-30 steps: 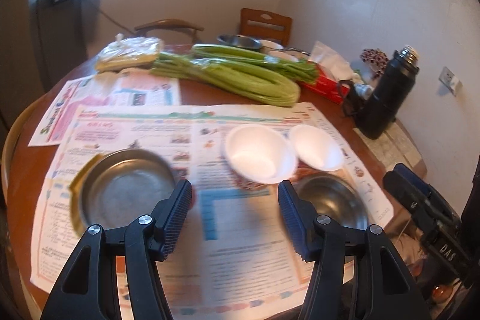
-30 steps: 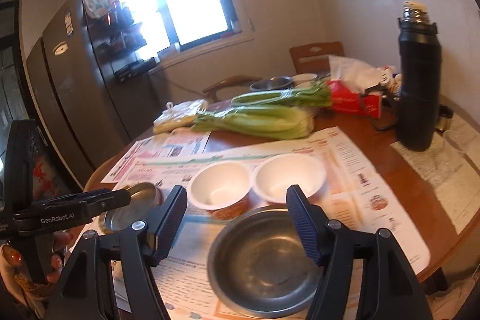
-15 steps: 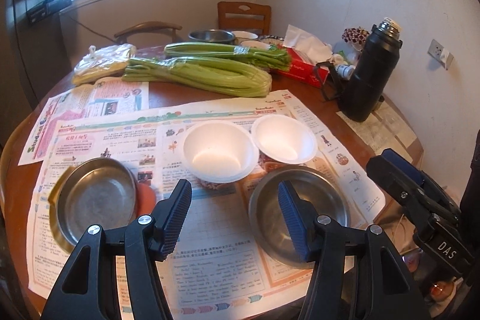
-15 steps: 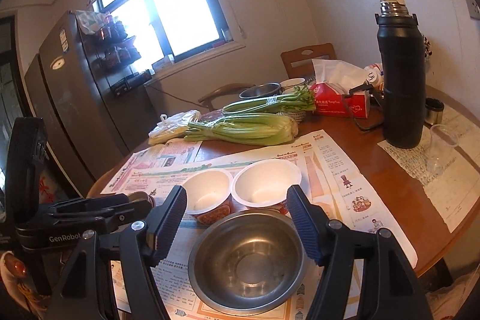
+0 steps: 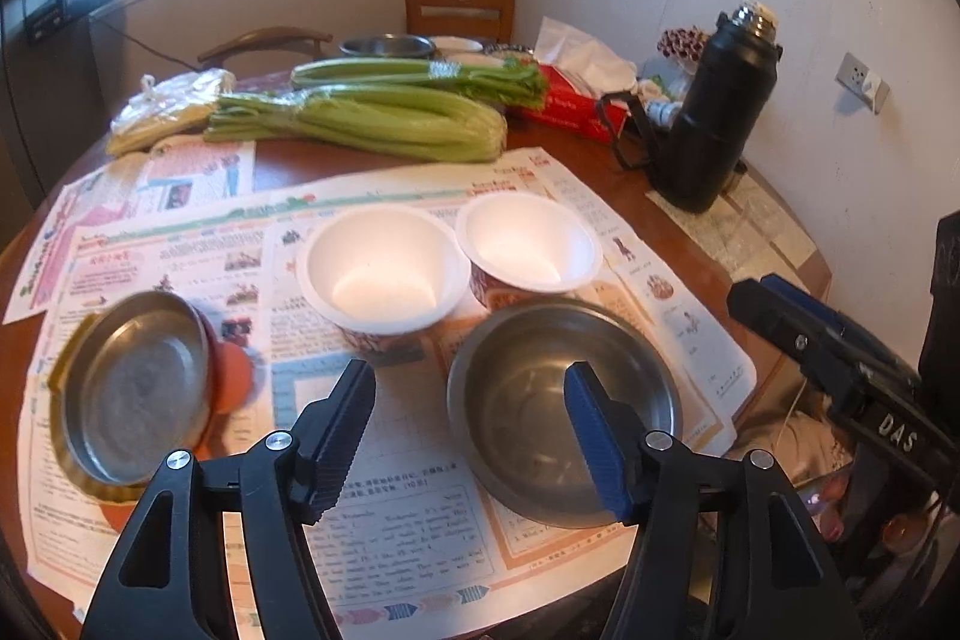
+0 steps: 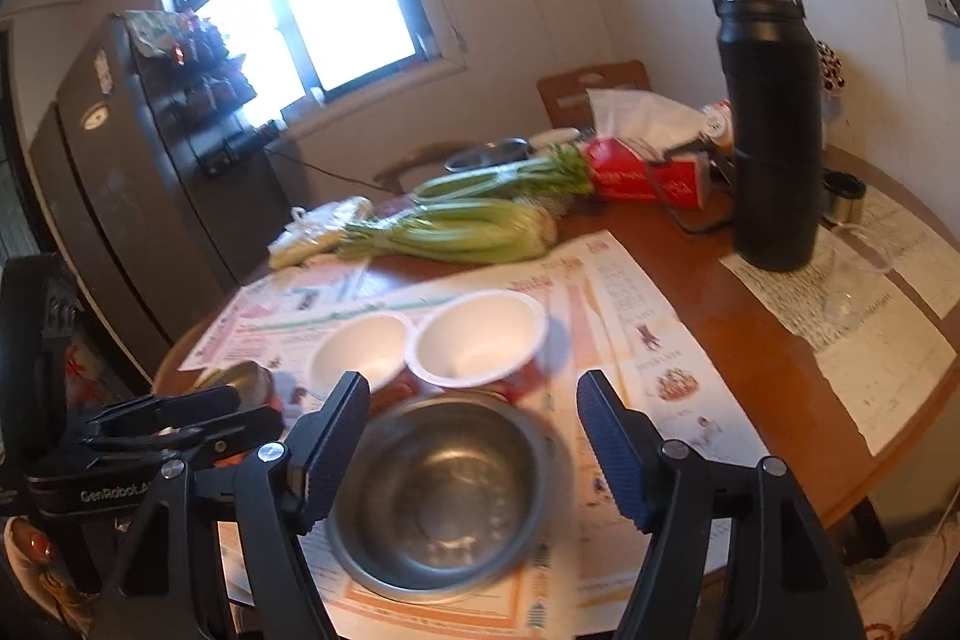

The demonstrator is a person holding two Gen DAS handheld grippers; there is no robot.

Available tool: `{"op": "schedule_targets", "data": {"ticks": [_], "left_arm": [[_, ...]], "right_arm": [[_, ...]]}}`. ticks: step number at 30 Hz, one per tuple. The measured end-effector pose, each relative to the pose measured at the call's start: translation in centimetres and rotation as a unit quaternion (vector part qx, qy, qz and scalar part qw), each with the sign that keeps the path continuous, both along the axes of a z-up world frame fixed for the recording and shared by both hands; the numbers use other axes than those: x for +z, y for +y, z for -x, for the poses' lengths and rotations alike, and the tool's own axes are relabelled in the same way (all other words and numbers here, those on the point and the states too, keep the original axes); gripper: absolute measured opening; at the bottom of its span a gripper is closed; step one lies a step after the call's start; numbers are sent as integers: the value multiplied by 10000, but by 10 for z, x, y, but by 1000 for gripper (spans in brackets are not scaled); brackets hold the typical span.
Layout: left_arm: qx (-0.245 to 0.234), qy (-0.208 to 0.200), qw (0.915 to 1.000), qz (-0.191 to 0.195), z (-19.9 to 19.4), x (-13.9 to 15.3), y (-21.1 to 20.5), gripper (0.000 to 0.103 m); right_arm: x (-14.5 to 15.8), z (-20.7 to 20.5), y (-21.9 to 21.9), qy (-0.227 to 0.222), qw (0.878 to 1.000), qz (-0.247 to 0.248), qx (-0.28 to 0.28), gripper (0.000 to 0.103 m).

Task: Organize plates and bowls
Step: 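Move the left tool to the deep steel bowl and grasp its rim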

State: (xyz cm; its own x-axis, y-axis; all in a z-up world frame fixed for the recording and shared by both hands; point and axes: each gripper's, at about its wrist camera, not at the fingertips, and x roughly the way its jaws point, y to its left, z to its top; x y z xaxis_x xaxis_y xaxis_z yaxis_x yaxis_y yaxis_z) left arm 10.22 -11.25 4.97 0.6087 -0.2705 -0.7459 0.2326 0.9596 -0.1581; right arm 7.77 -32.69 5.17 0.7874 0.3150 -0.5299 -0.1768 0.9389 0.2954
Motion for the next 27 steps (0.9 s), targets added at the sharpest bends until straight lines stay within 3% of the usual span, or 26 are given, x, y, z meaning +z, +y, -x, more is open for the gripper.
{"op": "schedule_targets", "data": {"ticks": [12,27], "left_arm": [[157,502,9986,80,-15,-45,-5,67],[277,710,9971,-58,-33,-69,-16,67]], "right_arm": [[-39,-17,5,743,9965,341,150,71],[-72,-29,20,901,9924,777,303,71]]}}
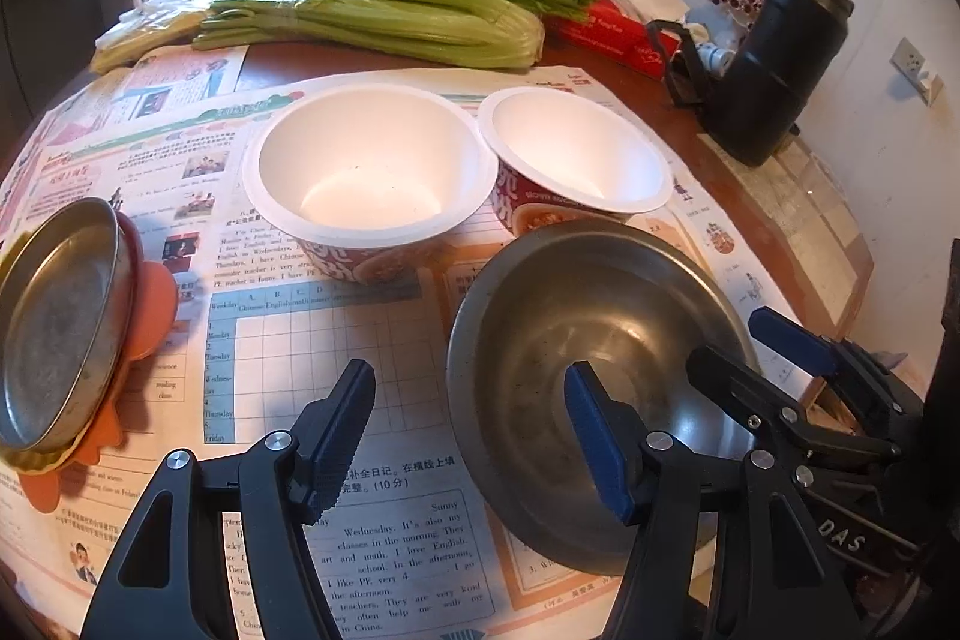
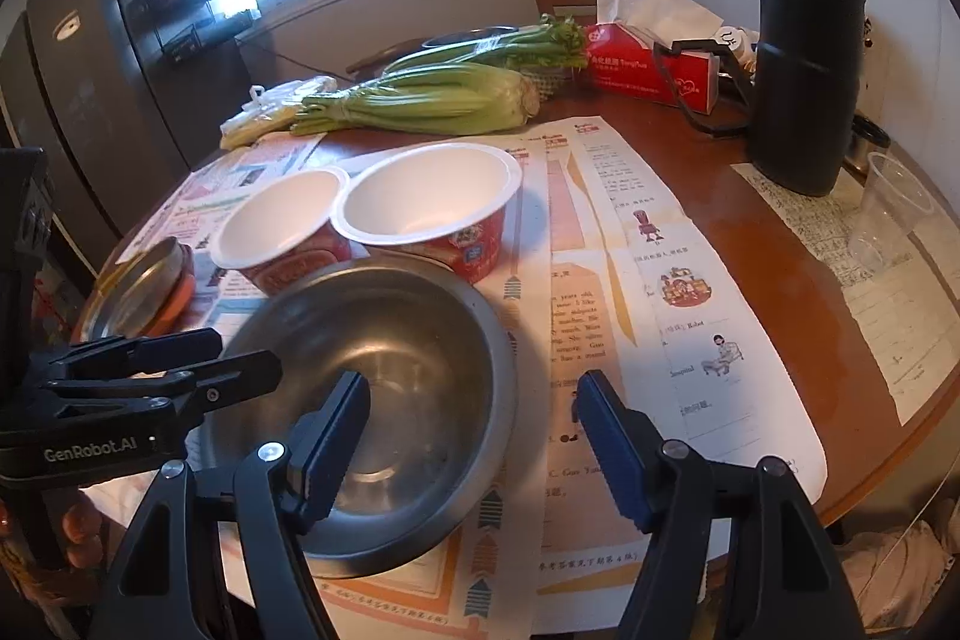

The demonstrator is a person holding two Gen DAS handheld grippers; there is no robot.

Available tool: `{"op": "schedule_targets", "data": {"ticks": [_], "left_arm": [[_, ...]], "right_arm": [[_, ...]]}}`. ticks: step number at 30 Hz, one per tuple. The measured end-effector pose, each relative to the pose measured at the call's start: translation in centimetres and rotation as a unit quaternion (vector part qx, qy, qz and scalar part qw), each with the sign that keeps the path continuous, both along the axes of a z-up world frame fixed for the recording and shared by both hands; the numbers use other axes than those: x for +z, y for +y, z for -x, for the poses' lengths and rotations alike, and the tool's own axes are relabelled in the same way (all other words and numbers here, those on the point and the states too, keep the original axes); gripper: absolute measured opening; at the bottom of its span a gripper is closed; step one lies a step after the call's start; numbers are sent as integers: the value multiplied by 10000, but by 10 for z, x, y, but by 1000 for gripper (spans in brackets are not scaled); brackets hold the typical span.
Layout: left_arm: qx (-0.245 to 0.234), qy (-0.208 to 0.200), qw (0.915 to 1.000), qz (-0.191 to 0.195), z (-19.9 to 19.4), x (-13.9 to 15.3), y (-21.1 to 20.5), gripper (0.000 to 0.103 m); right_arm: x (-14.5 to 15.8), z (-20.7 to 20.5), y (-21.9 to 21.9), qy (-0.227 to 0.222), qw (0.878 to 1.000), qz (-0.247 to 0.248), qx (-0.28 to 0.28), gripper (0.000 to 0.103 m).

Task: Organize plates and bowls
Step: 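Move the left tool to the deep steel bowl and grasp its rim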

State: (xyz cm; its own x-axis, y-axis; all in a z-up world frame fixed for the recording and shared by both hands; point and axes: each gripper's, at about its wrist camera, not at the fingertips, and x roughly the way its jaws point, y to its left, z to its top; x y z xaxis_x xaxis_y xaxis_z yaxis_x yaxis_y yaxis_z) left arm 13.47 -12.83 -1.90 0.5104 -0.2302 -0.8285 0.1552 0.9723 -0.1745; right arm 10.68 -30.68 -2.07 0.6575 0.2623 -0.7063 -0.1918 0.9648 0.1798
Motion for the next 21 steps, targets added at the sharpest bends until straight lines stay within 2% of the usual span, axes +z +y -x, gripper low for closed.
{"op": "schedule_targets", "data": {"ticks": [8,10,12,17,21], "left_arm": [[-21,-22,10000,-70,-3,-8,-10,65],[-44,-35,10000,-82,-4,-9,-12,61],[-22,66,10000,-67,-6,-13,-12,46],[-68,188,9998,16,-7,-19,-15,37],[-31,151,9999,-31,-6,-20,-18,37]], "right_arm": [[-6,-1,5,-19,9997,-50,228,53],[-6,0,7,-49,9996,-7,272,53],[-6,0,8,-52,9994,-31,330,53],[-8,-1,9,-19,9992,-87,397,52],[-11,-1,12,-43,9991,42,412,50]]}}
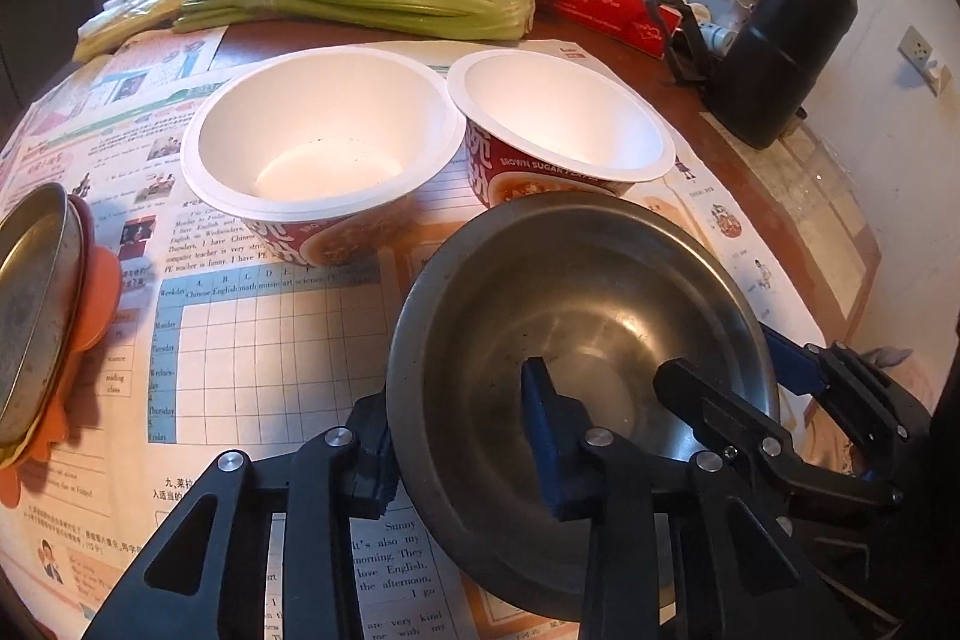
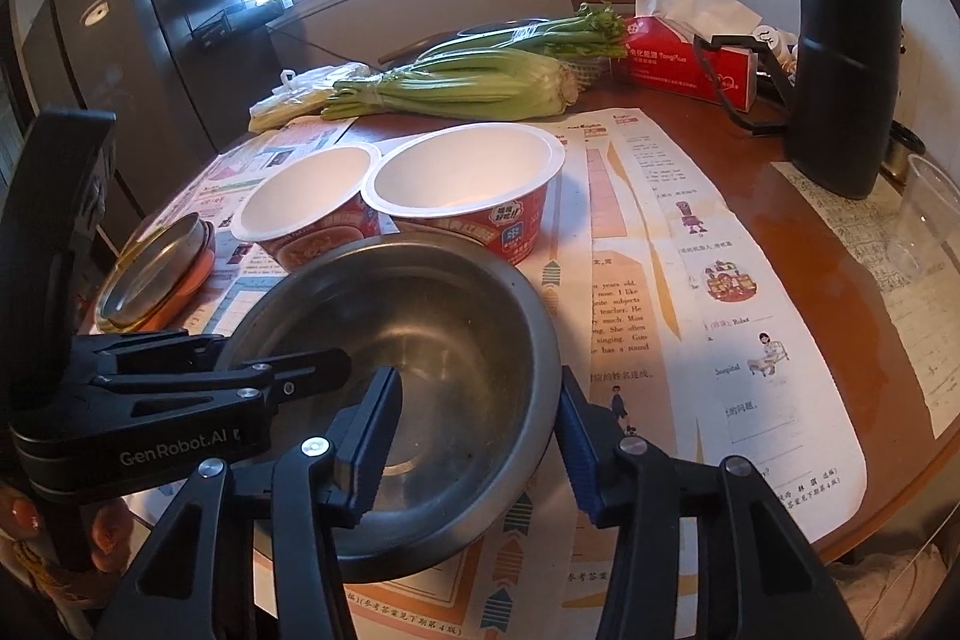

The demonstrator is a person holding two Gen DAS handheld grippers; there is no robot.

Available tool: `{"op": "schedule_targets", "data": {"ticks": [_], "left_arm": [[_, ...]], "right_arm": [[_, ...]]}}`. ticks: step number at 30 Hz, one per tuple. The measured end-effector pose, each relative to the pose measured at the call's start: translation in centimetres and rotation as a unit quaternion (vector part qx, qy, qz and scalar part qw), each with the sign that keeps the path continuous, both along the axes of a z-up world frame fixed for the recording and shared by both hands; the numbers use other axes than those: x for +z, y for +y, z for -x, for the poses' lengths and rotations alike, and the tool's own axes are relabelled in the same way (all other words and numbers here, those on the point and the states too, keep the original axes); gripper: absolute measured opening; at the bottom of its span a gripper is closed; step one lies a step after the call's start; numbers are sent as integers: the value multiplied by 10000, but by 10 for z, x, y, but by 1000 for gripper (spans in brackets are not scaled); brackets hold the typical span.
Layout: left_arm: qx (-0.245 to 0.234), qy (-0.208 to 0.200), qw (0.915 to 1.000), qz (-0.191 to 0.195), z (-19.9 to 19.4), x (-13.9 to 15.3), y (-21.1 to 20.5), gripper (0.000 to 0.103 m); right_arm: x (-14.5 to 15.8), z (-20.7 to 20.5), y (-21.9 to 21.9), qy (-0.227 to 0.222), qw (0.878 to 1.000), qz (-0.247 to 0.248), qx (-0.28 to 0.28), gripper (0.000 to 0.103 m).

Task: Organize plates and bowls
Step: 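Lift the steel bowl with the left tool and carry it along the table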

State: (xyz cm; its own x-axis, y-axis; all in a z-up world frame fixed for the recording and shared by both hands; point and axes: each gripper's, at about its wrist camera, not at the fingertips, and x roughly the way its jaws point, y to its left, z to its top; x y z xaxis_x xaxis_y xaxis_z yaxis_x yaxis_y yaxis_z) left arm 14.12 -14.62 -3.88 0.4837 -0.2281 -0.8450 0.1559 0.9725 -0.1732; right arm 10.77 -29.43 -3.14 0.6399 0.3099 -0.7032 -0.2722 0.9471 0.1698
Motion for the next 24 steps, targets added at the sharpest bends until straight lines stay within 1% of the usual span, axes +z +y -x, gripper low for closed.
{"op": "schedule_targets", "data": {"ticks": [4,7,12,15,19,24], "left_arm": [[26,-1,10000,-2,4,2,2,37],[60,-81,9999,1,10,10,8,37],[148,-192,9997,31,21,24,23,40],[196,-266,9994,45,31,28,33,44],[258,-311,9992,39,41,32,45,44],[404,-293,9987,36,46,32,59,46]], "right_arm": [[2,3,6,-73,9998,180,2,50],[7,8,9,-120,9998,150,73,50],[19,19,19,-234,9995,63,214,50],[25,26,31,-273,9991,100,294,50],[32,38,48,-337,9984,233,383,51],[35,46,61,-375,9976,245,524,51]]}}
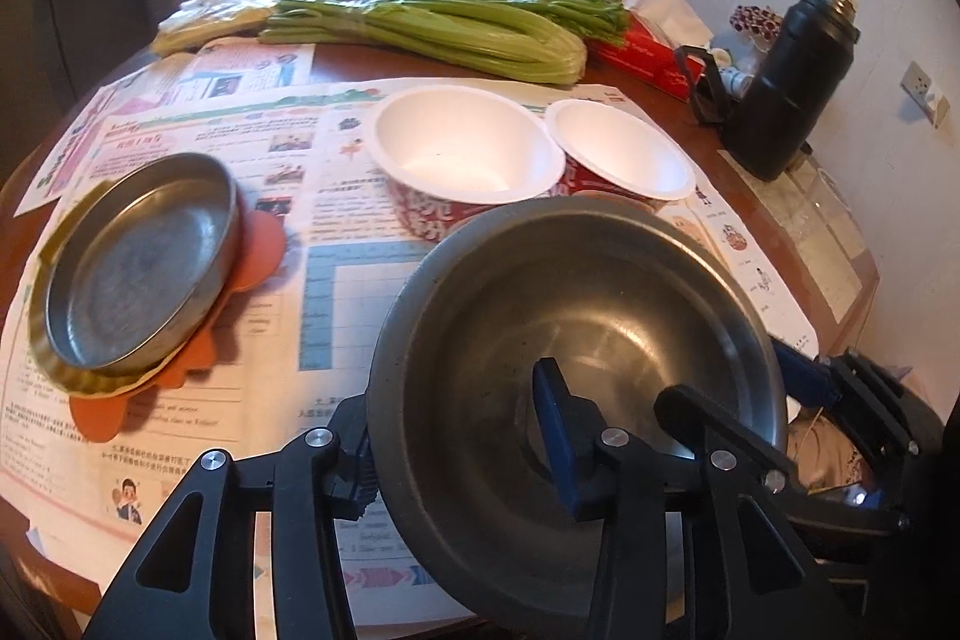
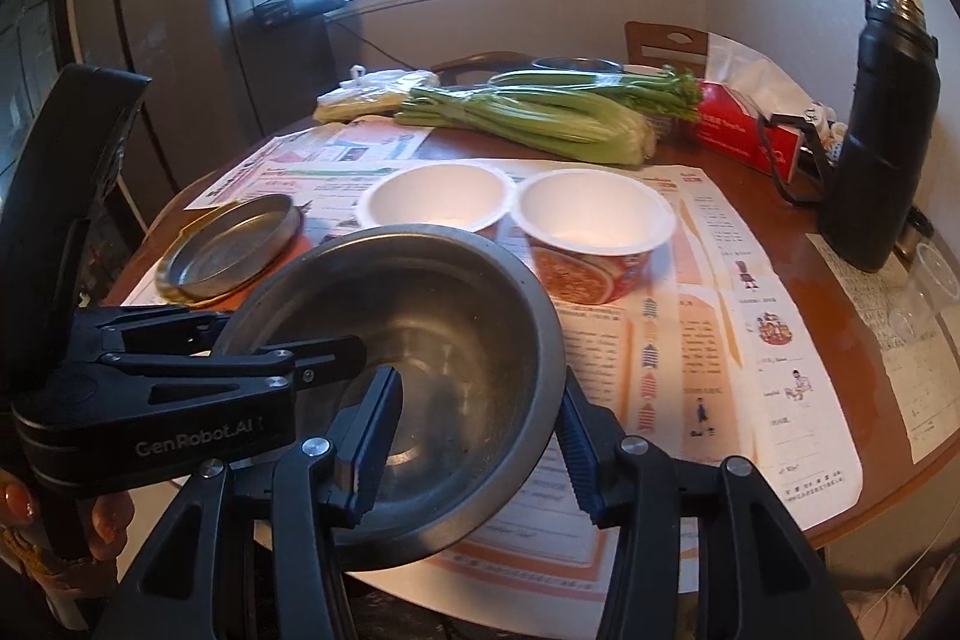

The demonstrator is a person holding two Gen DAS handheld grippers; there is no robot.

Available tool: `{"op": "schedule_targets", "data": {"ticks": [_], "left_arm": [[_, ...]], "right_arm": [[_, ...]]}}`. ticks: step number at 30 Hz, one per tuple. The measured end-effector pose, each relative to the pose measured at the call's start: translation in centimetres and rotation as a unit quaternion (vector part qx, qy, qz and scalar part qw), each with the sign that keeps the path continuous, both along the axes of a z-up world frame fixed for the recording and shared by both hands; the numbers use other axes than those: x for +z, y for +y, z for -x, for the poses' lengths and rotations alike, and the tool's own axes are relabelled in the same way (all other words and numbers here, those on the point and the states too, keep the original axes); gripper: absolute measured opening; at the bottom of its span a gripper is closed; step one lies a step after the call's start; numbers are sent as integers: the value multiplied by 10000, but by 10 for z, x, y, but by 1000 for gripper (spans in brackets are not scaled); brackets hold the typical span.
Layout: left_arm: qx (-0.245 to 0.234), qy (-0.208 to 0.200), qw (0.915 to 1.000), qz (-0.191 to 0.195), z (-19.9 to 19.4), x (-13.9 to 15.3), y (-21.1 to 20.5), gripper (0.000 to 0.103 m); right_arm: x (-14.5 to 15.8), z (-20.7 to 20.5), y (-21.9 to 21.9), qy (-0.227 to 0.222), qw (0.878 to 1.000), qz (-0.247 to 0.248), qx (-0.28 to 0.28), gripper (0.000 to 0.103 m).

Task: Organize plates and bowls
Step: 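Lift the steel bowl with the left tool and carry it along the table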

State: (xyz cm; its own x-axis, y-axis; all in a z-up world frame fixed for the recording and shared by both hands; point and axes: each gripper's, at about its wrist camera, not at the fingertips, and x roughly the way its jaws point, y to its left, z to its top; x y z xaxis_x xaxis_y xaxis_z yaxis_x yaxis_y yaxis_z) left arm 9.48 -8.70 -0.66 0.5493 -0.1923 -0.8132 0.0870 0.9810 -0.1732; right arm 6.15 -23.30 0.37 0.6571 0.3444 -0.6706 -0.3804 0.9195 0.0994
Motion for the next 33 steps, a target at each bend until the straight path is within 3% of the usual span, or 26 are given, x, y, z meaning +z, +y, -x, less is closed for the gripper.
{"op": "schedule_targets", "data": {"ticks": [15,33], "left_arm": [[-26,61,10000,-5,-2,-12,6,48],[-129,233,9994,-204,-13,-33,1,48]], "right_arm": [[-21,-11,8,548,9984,-108,64,51],[-33,-22,-2,762,9959,-496,37,51]]}}
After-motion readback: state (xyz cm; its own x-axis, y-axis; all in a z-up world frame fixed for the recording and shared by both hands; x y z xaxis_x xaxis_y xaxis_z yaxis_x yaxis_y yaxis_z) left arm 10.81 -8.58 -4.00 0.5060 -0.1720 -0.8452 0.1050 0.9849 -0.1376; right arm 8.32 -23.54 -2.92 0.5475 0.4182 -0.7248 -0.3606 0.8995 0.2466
